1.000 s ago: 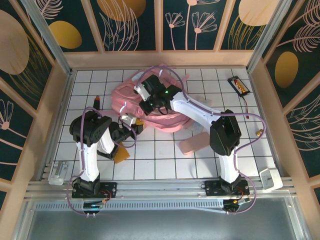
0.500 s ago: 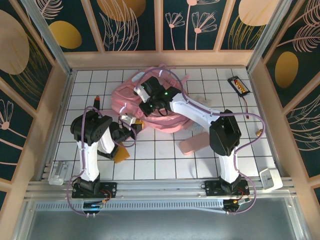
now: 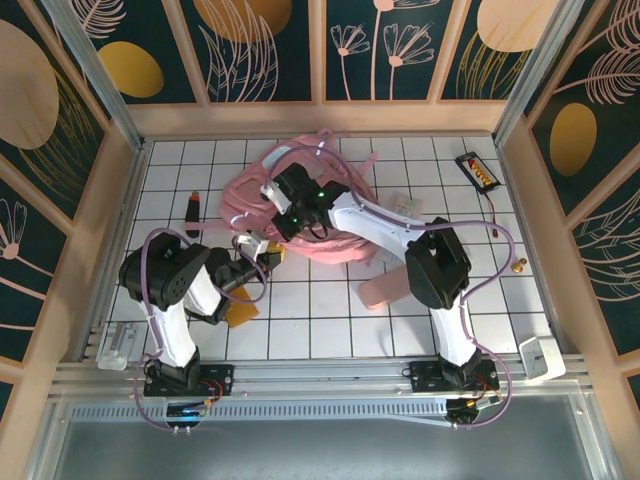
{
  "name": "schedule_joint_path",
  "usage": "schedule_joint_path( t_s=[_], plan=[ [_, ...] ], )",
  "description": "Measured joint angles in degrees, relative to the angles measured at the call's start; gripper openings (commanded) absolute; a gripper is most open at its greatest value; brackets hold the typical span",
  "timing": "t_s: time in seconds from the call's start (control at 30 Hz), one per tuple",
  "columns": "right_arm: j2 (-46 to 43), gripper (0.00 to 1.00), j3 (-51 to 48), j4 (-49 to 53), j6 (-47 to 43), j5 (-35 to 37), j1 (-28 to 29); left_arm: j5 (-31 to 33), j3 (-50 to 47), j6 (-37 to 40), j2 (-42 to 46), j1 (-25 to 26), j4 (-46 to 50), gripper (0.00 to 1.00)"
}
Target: Pack the student bag
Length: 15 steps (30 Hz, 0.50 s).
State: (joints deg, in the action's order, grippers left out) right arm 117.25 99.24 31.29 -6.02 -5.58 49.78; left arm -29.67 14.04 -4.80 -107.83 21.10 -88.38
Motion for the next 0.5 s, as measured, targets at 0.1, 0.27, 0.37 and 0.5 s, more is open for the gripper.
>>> schedule_joint_path(
  t_s=[0.1,0.27,0.37,0.5],
  plan=[
    [0.94,0.0,0.0,-0.39,-0.13,0.2,0.44,-0.92,-0.22,0.13,0.52,-0.02,1.33,0.0],
    [1.81,0.0,0.72,-0.85,-0.09,-0.13,0.48,-2.05,0.33,0.22,0.66,1.4,3.28,0.0],
    [3.32,0.0,2.21,-0.94,-0.07,-0.57,0.48,-1.99,0.55,0.26,1.14,2.38,4.0,0.0],
    [4.96,0.0,3.63,-0.92,0.02,-1.29,0.52,-1.18,0.57,0.37,3.3,4.28,6.8,0.0]
  ],
)
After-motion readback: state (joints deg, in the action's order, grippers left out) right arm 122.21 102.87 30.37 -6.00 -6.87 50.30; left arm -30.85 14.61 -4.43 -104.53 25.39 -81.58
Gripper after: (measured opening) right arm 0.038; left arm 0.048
